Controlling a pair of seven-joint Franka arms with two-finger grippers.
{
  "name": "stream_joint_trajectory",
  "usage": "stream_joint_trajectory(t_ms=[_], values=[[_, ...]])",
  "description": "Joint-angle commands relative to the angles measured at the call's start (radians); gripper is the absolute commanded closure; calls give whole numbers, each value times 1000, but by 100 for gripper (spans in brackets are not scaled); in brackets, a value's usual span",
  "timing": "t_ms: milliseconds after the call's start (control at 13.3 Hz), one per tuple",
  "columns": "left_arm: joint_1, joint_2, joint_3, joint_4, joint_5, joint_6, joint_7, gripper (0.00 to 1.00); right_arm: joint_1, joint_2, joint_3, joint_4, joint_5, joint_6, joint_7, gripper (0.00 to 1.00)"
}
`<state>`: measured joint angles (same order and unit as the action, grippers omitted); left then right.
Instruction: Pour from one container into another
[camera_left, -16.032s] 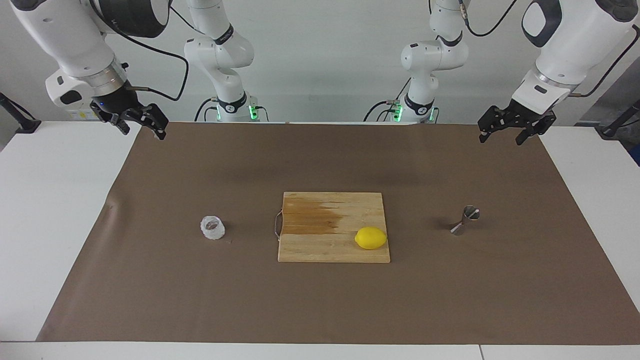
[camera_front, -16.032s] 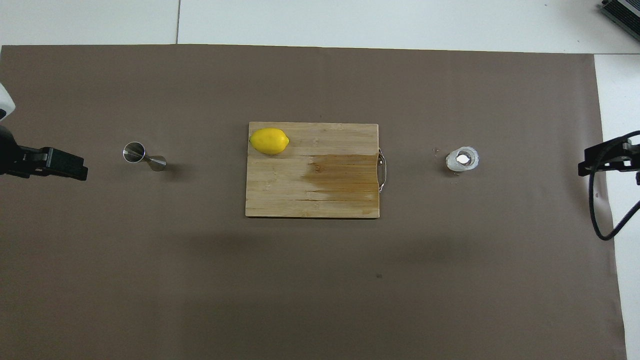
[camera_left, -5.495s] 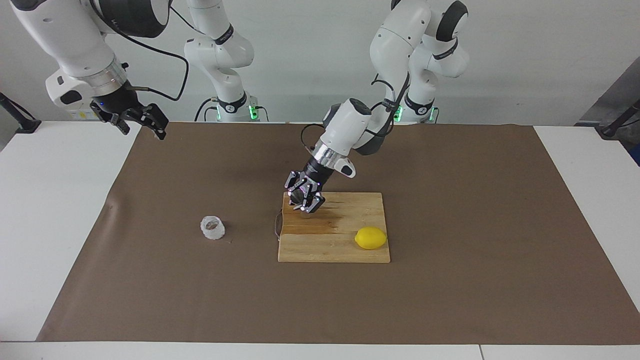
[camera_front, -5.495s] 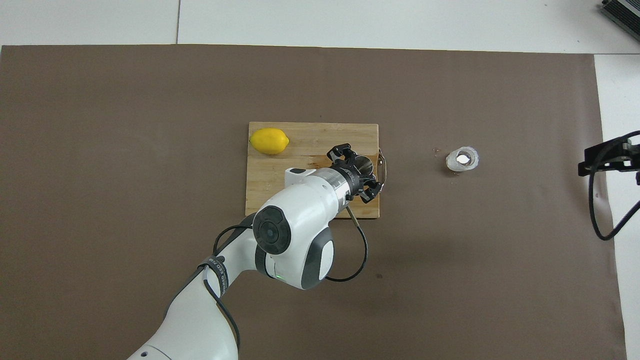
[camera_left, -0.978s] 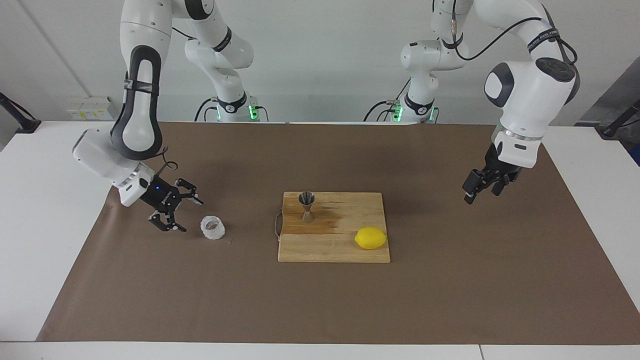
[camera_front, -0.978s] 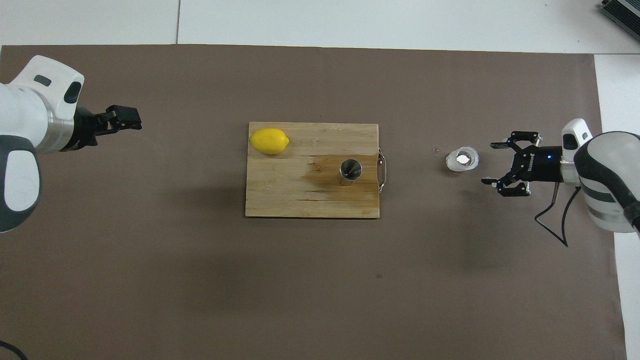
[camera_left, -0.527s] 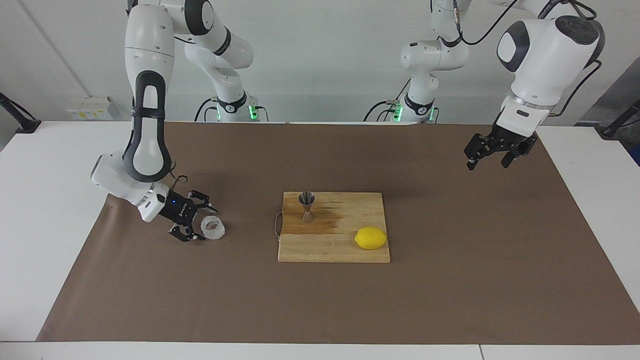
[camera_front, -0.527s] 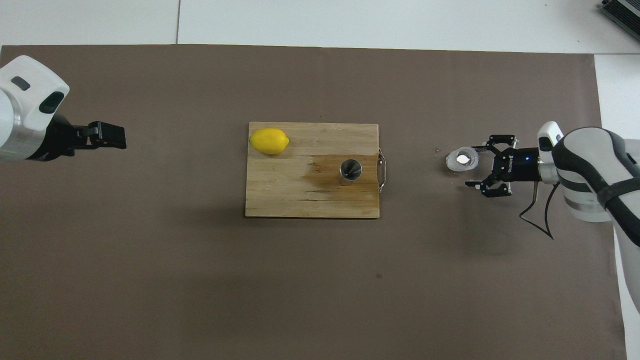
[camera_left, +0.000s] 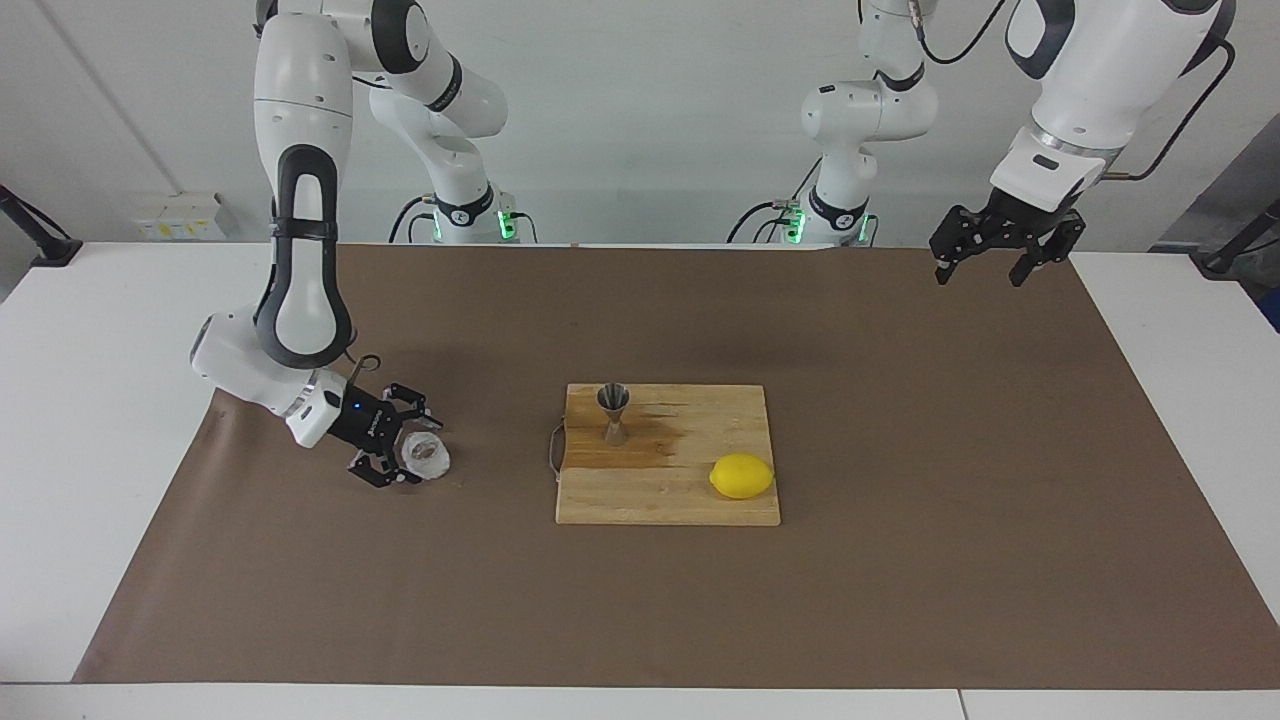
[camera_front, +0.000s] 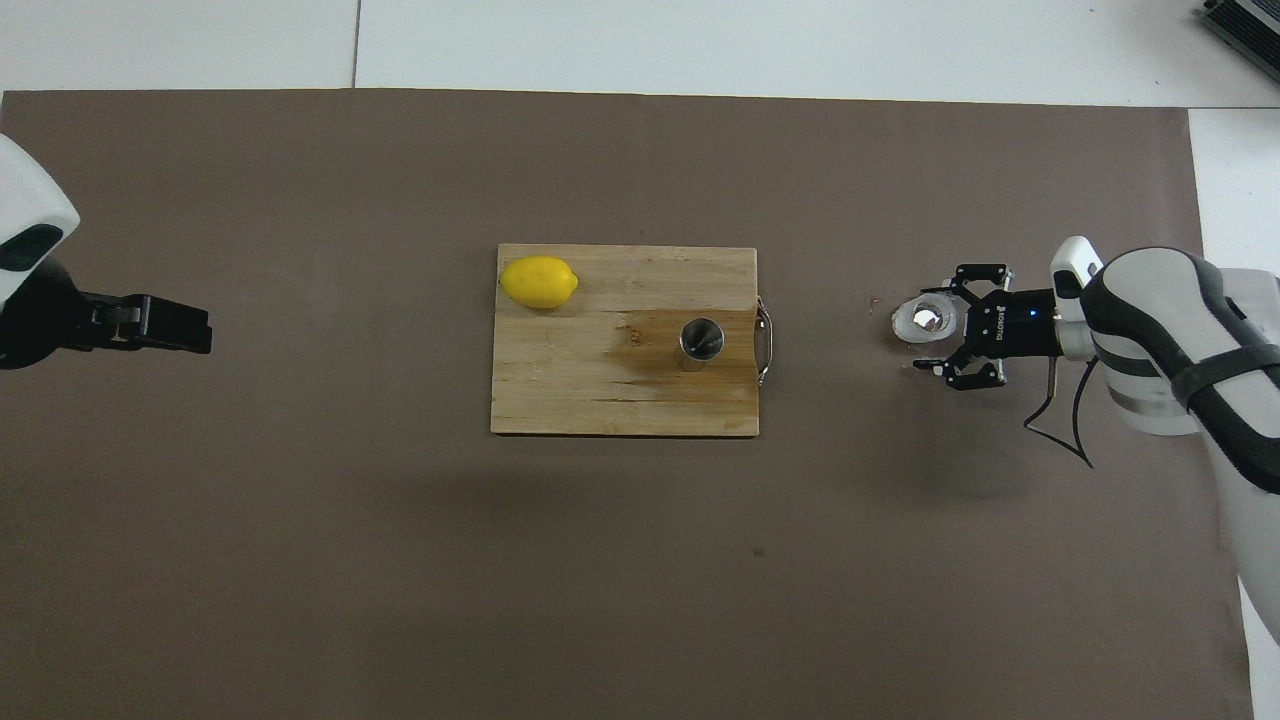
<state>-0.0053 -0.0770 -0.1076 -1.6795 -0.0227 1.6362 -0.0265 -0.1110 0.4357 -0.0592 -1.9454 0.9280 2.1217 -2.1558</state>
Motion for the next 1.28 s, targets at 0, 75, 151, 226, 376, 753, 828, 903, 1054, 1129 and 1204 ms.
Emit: stream_joint_trajectory(t_ms=[0, 75, 151, 226, 376, 753, 828, 903, 1054, 1129, 1204], values=[[2, -15, 3, -14, 18, -10, 16, 0, -1, 15, 4, 14, 34, 12, -35, 0], [7, -15, 6, -14, 18, -19, 16, 0, 5, 17, 4, 14, 29, 20, -35, 0], [7, -15, 11, -12, 18, -22, 13, 0, 14, 17, 4, 13, 29, 35, -35, 4], [7, -15, 11, -8, 17, -24, 11, 0, 17, 21, 4, 13, 26, 52, -35, 19], [8, -17, 14, -3, 17, -27, 13, 0, 28, 21, 4, 10, 26, 82, -36, 50], [7, -32, 12, -19, 15, -30, 13, 0, 25, 18, 9, 13, 35, 57, -27, 63], [7, -32, 12, -19, 15, -32, 14, 0, 28, 12, 9, 14, 35, 55, -24, 63], [8, -32, 12, -19, 15, -30, 14, 0, 31, 5, 9, 14, 35, 56, -15, 63], [8, -32, 12, -19, 15, -30, 14, 0, 34, -26, 24, 16, 32, 53, 43, 65], [7, -32, 12, -19, 15, -30, 14, 0, 39, -38, 36, 19, 29, 53, 74, 65], [7, -32, 12, -19, 15, -30, 14, 0, 51, -58, 45, 19, 20, 56, 124, 65]])
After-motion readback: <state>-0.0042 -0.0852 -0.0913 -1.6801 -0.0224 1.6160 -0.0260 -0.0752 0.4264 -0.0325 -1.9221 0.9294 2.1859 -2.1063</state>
